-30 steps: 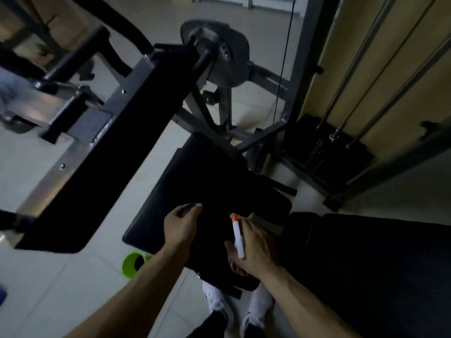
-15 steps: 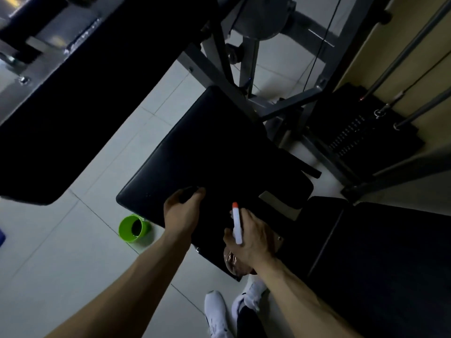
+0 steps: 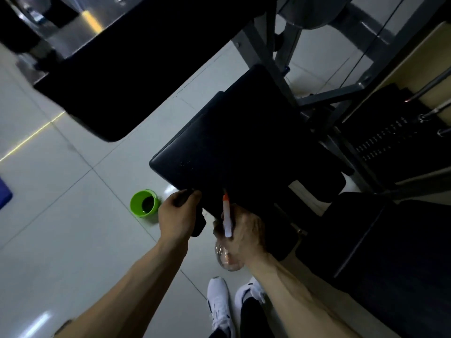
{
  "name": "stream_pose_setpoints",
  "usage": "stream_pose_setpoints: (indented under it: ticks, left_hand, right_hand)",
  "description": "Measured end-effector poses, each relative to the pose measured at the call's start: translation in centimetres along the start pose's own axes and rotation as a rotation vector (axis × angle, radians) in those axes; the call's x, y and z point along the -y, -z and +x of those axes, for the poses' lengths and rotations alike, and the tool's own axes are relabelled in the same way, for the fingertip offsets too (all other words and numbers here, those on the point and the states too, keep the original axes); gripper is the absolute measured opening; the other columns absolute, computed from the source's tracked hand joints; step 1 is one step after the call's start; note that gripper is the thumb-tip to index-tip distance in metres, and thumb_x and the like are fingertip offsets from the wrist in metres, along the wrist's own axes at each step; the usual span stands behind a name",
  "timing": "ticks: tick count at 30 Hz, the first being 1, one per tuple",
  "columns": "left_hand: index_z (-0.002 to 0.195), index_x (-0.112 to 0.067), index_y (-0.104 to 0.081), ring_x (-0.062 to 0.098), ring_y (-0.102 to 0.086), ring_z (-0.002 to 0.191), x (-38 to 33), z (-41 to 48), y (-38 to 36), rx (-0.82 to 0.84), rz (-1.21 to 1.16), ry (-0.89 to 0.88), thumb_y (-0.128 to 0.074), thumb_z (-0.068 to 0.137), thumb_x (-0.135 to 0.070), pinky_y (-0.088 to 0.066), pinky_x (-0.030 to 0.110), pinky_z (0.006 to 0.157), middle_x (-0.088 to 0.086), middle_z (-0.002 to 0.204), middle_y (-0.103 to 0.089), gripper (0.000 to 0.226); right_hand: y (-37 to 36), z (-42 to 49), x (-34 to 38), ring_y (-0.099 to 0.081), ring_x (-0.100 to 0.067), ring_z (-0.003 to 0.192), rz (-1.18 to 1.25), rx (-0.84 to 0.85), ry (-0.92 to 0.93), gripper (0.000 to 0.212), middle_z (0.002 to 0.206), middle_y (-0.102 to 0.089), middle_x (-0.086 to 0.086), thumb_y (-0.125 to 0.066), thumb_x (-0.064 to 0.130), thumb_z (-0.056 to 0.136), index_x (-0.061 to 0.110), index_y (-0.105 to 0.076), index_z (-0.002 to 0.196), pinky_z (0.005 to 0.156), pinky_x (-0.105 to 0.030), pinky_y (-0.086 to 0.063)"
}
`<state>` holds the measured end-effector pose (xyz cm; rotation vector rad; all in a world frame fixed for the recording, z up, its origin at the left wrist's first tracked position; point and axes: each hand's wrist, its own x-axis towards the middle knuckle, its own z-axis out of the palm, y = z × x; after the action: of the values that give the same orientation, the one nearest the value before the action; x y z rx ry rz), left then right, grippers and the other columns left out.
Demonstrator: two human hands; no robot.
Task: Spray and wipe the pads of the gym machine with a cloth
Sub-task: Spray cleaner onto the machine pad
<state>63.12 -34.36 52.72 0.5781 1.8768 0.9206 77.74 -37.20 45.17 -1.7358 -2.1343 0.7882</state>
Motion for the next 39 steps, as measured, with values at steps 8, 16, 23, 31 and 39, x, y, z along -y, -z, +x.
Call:
stream_pose_setpoints:
  ticks: [8,16,23,31,39]
  left_hand:
    - [0.100,-0.018,-0.075,0.021,-0.070,0.078,3.3,0.0,6.7,-0.072,-0.081,0.036,-0.075,0.090,-0.023,-0.060,0.037,0.072,0.006,0.088,-0.076,0.011]
    - [0.103,-0.017,-0.074,0.008,-0.071,0.067,6.1,-0.6,6.3,0.020,-0.057,0.076,-0.075,0.091,-0.024,-0.055,0.024,0.061,-0.001,0.083,-0.077,0.013]
    - [0.100,-0.024,-0.071,0.006,-0.072,0.071,8.4,-1.5,2.5,0.188,0.054,0.030,-0.073,0.094,-0.026,-0.051,0.014,0.054,-0.003,0.085,-0.076,0.007]
    - [0.112,-0.019,-0.068,0.002,-0.069,0.066,11.8,-2.2,-2.9,0.351,0.186,-0.042,-0.068,0.098,-0.025,-0.054,0.016,0.058,-0.002,0.089,-0.073,0.016]
    - [0.120,-0.018,-0.067,0.007,-0.068,0.092,6.0,-1.3,-7.1,0.369,0.141,-0.115,-0.070,0.096,-0.024,-0.056,0.016,0.070,-0.009,0.105,-0.070,0.025]
  right_hand:
    - [-5.0,-0.9,5.7,-0.066,-0.016,0.093,0.137,0.061,-0.093,0.047,0.102,-0.067,0.004,-0.069,0.057,0.090,0.020,-0.058,0.117,0.078,-0.032,-0.055]
    - [-6.9,-2.8,4.2,-0.065,-0.013,0.112,0.190,0.034,-0.221,0.070,0.122,-0.068,0.007,-0.051,0.076,0.082,0.025,-0.048,0.130,0.092,-0.035,-0.054]
    - [-6.7,-8.2,-0.5,-0.066,-0.016,0.112,0.107,-0.035,-0.357,0.085,0.125,-0.068,0.002,-0.059,0.072,0.089,0.017,-0.040,0.151,0.082,-0.025,-0.050]
    - [-7.1,-13.4,-6.4,-0.070,-0.016,0.102,0.143,-0.117,-0.566,0.078,0.113,-0.073,0.004,-0.066,0.073,0.082,0.016,-0.058,0.135,0.075,-0.020,-0.041]
    - [-2.5,-7.3,-7.6,-0.070,-0.021,0.096,0.269,-0.314,-0.507,0.060,0.101,-0.071,0.004,-0.065,0.070,0.082,0.020,-0.063,0.115,0.076,-0.035,-0.055]
